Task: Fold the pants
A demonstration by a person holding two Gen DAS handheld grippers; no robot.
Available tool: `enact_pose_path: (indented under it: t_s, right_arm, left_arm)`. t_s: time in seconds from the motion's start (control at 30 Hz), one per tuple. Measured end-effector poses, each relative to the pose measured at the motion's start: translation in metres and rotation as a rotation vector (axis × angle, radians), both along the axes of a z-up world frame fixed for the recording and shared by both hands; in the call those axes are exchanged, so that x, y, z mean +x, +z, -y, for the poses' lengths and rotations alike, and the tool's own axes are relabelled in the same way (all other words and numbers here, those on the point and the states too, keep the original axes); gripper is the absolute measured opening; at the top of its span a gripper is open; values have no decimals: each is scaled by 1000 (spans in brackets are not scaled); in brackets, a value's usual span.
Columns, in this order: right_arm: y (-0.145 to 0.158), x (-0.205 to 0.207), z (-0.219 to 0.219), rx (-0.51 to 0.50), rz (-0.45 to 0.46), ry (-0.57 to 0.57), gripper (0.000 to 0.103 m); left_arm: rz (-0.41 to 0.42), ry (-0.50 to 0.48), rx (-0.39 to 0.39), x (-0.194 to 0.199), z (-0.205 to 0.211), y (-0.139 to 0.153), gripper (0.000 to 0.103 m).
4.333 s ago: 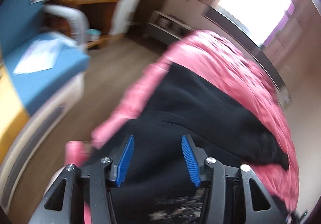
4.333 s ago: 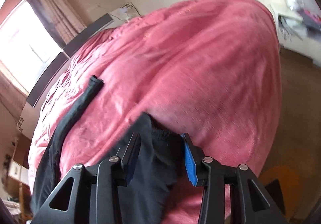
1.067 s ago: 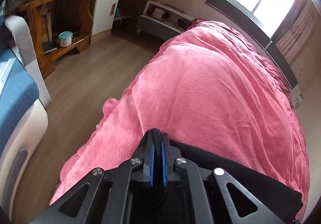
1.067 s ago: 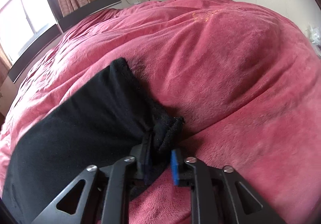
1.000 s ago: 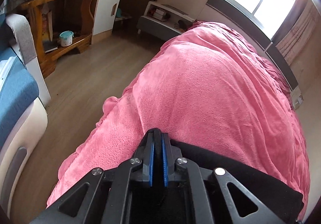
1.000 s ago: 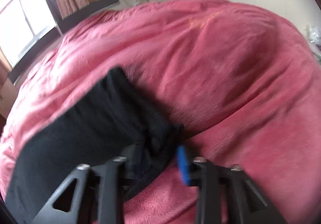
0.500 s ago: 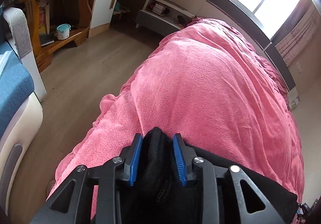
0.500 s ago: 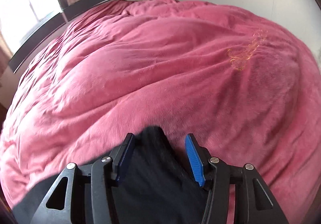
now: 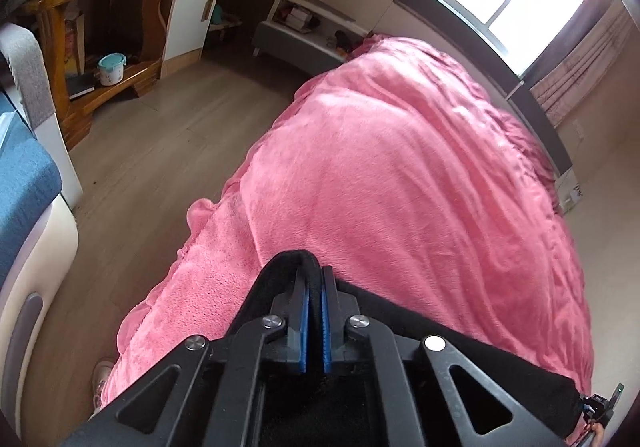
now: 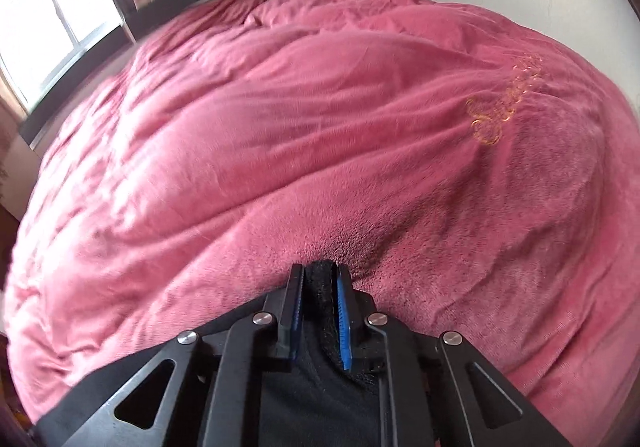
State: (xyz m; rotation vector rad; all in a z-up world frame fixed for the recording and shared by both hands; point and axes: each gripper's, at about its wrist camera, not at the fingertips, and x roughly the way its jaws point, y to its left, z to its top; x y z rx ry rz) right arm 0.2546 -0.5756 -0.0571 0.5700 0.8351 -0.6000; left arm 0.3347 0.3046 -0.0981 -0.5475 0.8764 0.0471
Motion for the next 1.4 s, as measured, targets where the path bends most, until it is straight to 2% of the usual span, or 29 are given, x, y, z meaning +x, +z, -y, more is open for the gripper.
enact_pose_path:
  t_s: [0.17, 0.33, 0.63, 1.13, 1.27, 1.4]
  right_arm:
    - [28, -17, 3, 12, 76, 8, 14]
    - [45, -43, 0, 49, 133, -2, 14]
    - [59, -100, -4, 159, 243, -50, 14]
    - [50, -199, -5, 255, 313, -75, 14]
    - [42, -225, -5, 284, 339, -86, 14]
    - [28, -249, -4, 308, 349, -108, 14]
  left_arm:
    - [82, -36, -2, -21, 0, 37, 4]
    - [170, -45, -63, -56, -8, 69, 4]
    - [260, -59, -169, -127, -20, 100, 4]
    - [347, -67, -333, -242, -39, 112, 4]
    - [376, -41, -384, -278, -49, 107, 4]
    - [368, 0, -439, -308, -61, 91, 4]
